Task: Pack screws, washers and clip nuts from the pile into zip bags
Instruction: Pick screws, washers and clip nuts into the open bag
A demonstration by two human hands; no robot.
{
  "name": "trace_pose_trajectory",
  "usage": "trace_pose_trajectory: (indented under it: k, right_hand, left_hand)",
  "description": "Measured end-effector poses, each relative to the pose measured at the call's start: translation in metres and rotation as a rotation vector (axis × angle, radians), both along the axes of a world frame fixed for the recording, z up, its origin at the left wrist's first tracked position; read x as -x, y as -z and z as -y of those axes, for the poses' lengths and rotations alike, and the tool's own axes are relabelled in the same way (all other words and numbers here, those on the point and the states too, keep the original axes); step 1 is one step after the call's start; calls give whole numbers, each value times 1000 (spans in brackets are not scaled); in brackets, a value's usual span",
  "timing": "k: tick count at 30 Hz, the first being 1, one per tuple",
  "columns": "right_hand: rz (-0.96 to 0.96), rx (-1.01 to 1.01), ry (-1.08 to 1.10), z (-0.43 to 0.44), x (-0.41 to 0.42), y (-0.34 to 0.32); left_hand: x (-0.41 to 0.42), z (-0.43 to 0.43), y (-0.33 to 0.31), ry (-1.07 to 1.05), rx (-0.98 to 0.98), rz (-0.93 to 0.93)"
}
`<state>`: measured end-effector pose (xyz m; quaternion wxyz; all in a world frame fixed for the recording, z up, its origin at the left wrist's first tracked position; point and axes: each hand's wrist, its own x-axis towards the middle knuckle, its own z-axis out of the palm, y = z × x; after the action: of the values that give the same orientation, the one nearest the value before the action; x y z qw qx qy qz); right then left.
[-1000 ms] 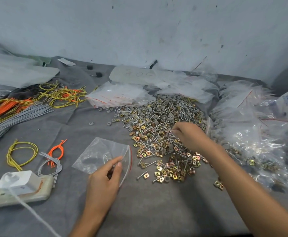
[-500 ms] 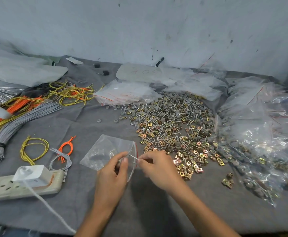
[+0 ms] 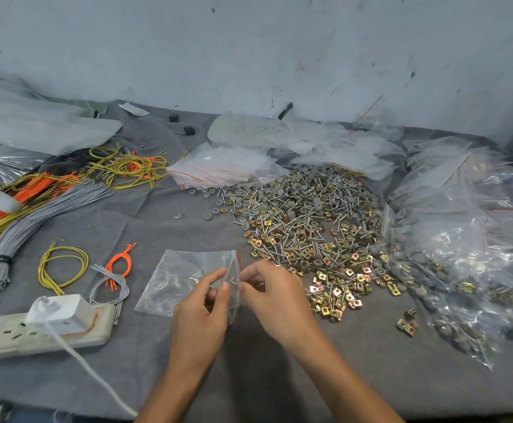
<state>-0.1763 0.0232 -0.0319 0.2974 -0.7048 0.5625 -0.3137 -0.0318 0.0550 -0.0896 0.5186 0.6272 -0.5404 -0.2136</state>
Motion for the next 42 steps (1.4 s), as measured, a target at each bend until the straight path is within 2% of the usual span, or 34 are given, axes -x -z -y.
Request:
trace_pose_trajectory:
  k: [4, 7, 8, 11, 15, 19, 21, 26, 29, 32, 35, 38, 42]
  right_hand:
    - [176, -75, -167, -3, -1, 3]
    - [213, -65, -136, 10, 18, 0]
    - [153, -36, -102, 20, 29, -2]
    - [-196, 47, 8, 57, 69, -13]
    - [-521, 33, 88, 102, 106, -18]
    - [-751, -6, 29, 123, 113, -9]
    - [-800, -7, 30, 126, 110, -5]
    - [-778, -27, 38, 123, 109, -7]
    - [-663, 37, 62, 107, 106, -23]
    - [-444, -7, -83, 68, 85, -36]
    - [-338, 58, -241, 24, 51, -34]
    - [-343, 189, -286, 3, 19, -23]
    - [-529, 335, -270, 1, -2, -8]
  left_hand:
    - [-1, 0, 1, -3, -1, -6]
    - [0, 0, 1, 0, 11, -17]
    - [0, 0, 1, -1, 12, -22]
    - [1, 0, 0, 1, 2, -25]
    - [2, -1, -2, 5, -3, -28]
    - [2, -2, -3, 5, -23, -38]
    - [2, -2, -3, 1, -34, -43]
    - [3, -3, -7, -8, -25, -34]
    - [3, -4, -7, -1, -26, -39]
    - [3, -3, -8, 1, -25, -25]
    - [2, -2, -6, 3, -26, -18]
    - [1, -2, -4, 7, -31, -7]
    - [-3, -1, 1, -1, -33, -59]
